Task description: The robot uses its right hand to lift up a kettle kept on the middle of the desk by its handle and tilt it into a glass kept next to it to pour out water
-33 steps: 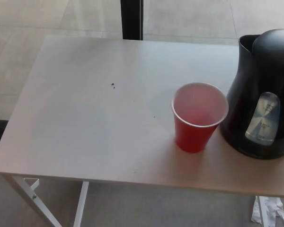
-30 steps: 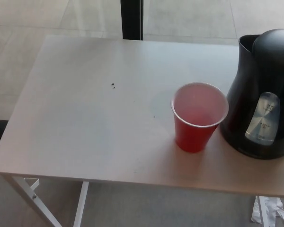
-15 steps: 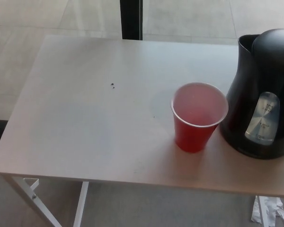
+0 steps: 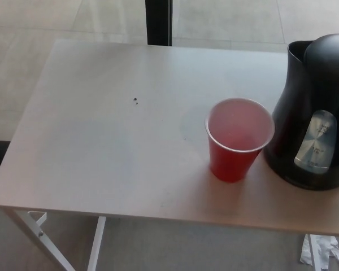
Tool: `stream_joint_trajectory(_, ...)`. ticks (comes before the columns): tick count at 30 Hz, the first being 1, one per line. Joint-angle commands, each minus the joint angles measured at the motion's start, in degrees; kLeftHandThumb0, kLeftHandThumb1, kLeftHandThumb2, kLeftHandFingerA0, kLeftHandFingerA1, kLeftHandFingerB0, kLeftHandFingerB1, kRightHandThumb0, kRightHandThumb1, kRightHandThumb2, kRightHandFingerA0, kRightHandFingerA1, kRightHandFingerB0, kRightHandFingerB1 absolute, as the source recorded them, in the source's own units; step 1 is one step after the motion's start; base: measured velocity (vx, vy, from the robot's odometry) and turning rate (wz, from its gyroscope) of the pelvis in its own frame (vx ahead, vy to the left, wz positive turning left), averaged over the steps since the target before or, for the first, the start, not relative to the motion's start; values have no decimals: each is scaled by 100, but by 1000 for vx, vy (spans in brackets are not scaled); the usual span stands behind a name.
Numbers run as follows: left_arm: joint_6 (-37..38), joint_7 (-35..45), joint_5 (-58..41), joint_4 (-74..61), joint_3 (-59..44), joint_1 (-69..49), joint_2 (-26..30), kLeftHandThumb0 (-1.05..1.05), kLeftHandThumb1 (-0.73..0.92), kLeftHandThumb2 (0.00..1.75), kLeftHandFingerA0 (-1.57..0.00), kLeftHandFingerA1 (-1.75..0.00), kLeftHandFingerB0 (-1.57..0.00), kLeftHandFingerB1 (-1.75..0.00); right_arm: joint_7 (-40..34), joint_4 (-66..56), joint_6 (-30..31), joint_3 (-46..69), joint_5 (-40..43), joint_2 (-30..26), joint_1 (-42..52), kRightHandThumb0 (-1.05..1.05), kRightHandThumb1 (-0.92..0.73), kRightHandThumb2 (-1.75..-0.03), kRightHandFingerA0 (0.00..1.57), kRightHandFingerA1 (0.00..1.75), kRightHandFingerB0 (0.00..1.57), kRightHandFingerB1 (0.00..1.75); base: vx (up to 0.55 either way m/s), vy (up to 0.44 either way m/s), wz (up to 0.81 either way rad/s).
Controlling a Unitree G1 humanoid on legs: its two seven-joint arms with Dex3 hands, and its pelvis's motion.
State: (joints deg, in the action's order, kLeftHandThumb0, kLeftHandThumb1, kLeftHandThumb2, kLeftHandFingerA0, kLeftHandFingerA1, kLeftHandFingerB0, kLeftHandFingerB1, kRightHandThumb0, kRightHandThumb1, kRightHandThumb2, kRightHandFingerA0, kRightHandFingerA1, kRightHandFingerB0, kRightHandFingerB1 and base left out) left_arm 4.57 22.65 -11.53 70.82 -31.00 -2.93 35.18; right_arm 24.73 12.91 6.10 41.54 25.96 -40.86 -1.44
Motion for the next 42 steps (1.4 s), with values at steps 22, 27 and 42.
stream_joint_trajectory(22, 175, 45, -122, 39, 142, 120, 76, -74, 79, 63, -46, -63, -32, -57, -23, -454, 530, -2554, -1256, 22, -473, -86, -51, -84, 0, 15, 0, 0, 0, 0, 0)
stream_joint_trajectory(27, 256, 92, -70, -4, 222, 69, 91, -76, 79, 64, -43, -58, -30, -53, -51, -166, 377, -2564, -1340, 109, -587, -83, -50, -82, 0, 15, 0, 2, 0, 0, 0)
stream_joint_trajectory(42, 285, 36, -142, 46, 254, 28, -2, -74, 80, 64, -48, -61, -32, -55, -506, -343, 1093, -2388, -1251, 477, -884, -35, -39, -96, 2, 51, 0, 48, 0, 0, 0)
